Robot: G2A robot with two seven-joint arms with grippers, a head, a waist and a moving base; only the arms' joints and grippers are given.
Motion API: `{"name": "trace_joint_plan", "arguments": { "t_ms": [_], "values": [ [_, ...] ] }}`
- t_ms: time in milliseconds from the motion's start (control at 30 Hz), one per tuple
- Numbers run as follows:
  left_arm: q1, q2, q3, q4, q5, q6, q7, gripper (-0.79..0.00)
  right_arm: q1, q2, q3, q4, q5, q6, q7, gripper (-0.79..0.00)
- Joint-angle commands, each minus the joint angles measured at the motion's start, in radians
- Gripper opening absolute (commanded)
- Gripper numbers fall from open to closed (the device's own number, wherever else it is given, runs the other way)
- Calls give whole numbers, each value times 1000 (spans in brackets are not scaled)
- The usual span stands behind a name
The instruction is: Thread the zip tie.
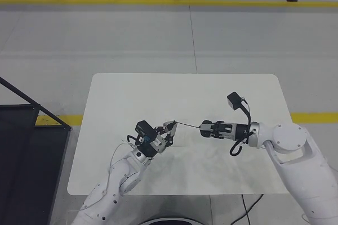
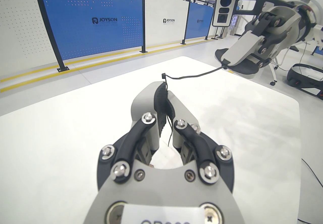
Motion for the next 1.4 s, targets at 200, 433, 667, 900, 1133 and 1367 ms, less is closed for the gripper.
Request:
{"name": "trace_joint_plan", "arguments": {
  "t_ms": [200, 433, 667, 900, 1133, 1367],
  "values": [
    [0, 0, 0, 0, 0, 0, 0, -785, -1, 1, 0, 0, -1, -2, -1, -785],
    [0, 0, 0, 0, 0, 0, 0, -785, -1, 2, 0, 1, 0, -3, 1, -785],
    [0, 0, 0, 0, 0, 0, 0, -785, -5, 3, 2, -2, 3, -9, 5, -785],
    [0, 0, 0, 0, 0, 0, 0, -785, -12, 5, 7, -8, 6, -18, 6, -785],
    [0, 0, 0, 0, 0, 0, 0, -785, -19, 7, 12, -15, 6, -23, 4, -785],
    [1, 0, 0, 0, 0, 2, -2, -785, -34, 10, 22, -26, 0, -20, -4, -785]
  ]
}}
